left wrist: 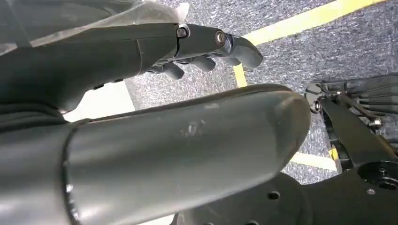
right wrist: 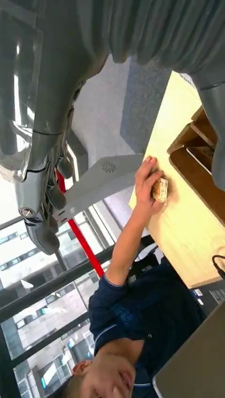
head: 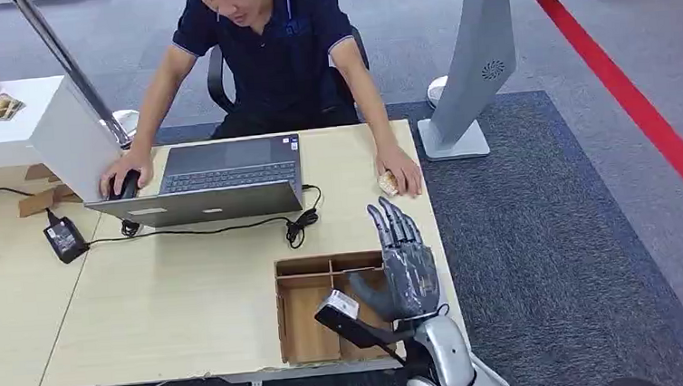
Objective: Pass the card to the sensor for recognition and then transmit it.
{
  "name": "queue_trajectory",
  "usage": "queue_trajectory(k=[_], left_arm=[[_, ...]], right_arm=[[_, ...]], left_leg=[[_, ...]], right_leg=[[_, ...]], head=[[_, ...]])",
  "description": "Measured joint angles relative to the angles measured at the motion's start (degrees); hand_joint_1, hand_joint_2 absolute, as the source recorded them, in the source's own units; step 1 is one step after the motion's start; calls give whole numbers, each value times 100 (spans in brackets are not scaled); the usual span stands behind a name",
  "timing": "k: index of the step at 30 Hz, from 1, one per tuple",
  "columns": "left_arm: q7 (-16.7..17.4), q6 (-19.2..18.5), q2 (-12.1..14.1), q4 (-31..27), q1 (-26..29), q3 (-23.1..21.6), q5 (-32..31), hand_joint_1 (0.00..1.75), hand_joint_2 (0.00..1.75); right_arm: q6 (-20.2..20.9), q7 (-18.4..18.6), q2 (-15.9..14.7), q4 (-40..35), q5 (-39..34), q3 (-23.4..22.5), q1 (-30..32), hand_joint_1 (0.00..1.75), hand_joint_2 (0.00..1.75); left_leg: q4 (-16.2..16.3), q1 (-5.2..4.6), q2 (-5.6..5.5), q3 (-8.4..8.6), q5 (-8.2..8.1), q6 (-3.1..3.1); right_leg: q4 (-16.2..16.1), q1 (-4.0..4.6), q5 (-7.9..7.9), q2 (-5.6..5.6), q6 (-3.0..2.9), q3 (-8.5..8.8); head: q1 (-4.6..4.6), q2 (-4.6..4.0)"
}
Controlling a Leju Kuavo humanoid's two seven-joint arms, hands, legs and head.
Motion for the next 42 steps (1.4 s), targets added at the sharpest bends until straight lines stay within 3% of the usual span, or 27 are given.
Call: queue_trajectory(k=[42], left_arm=[[0, 0, 0, 0, 0, 0, 15, 0, 0]], right_arm=[[-4, -195, 173, 361, -68, -140, 12, 0, 175]], left_leg=[[0, 0, 0, 0, 0, 0]], right_leg=[[0, 0, 0, 0, 0, 0]], head=[[0, 0]])
